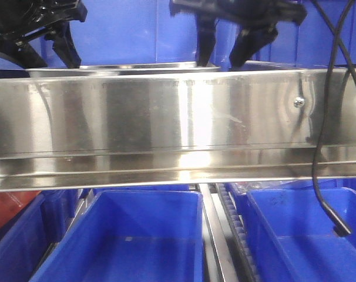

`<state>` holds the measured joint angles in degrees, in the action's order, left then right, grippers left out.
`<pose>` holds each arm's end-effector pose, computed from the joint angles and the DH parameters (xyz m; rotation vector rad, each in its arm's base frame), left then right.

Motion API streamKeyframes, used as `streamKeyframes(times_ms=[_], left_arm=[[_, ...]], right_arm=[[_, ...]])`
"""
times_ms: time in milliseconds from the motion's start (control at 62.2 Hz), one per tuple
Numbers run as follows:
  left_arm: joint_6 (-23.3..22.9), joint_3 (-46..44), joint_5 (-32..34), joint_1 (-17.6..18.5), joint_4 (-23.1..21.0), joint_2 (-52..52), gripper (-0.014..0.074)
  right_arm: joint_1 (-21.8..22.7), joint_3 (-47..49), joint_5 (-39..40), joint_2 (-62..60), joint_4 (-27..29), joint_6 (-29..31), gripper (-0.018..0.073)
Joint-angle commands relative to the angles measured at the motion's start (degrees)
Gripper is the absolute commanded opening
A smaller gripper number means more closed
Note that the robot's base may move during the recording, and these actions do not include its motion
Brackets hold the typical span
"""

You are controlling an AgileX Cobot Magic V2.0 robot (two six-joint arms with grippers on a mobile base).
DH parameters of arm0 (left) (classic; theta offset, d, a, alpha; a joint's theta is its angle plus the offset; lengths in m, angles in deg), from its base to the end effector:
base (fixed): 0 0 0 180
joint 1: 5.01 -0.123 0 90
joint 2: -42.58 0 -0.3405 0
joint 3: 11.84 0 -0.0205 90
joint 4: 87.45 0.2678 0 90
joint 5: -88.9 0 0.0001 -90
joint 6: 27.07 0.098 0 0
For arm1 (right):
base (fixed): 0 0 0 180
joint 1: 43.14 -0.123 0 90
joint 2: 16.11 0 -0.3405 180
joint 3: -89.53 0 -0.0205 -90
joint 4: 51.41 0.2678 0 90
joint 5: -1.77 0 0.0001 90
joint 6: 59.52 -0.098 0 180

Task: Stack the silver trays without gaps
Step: 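Lower both grippers onto opposite rims of the silver tray, then close both grippers on the tray rims and lift it off the shelf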

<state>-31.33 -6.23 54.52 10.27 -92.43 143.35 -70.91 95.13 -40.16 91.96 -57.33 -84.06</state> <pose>0.3733 -0.1070 0.3259 0.1703 2.4628 -0.2401 0.3824 0.1937 0.3295 -0.1406 2.5290 0.2517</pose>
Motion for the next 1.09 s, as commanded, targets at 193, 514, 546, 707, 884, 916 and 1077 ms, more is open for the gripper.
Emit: streamKeyframes(times_ms=[193, 514, 546, 707, 884, 916, 1077], left_arm=[[-0.85, -0.27, -1.05, -1.41, 0.57, -0.17, 0.0285], [-0.85, -0.27, -0.68, -1.41, 0.83, -0.05, 0.0285], [-0.85, -0.27, -0.61, -1.41, 0.83, 0.22, 0.0285], [-0.85, -0.27, -2.44, -1.41, 0.83, 2.1, 0.0285], [-0.85, -0.27, -3.2, -1.41, 0.83, 2.71, 0.0285], [-0.85, -0.38, -2.78, -1.41, 0.83, 2.71, 0.0285], [-0.85, -0.38, -2.24, -1.41, 0.4, 2.71, 0.0176]], right_arm=[[-0.26, 0.47, 2.13, 2.32, 0.13, -1.94, 0.0234], [-0.26, 0.47, 2.74, 2.58, 0.13, -1.94, 0.0234], [-0.26, 0.47, 2.74, 2.58, 0.13, -1.94, 0.0234], [-0.26, 0.47, 2.74, 2.58, 0.13, -1.94, 0.0234], [-0.26, 0.47, 2.74, 2.58, 0.13, -1.94, 0.0234], [-0.26, 0.47, 2.74, 2.58, 0.13, -1.94, 0.0234], [-0.26, 0.47, 2.44, 2.58, 0.13, -1.94, 0.0123]])
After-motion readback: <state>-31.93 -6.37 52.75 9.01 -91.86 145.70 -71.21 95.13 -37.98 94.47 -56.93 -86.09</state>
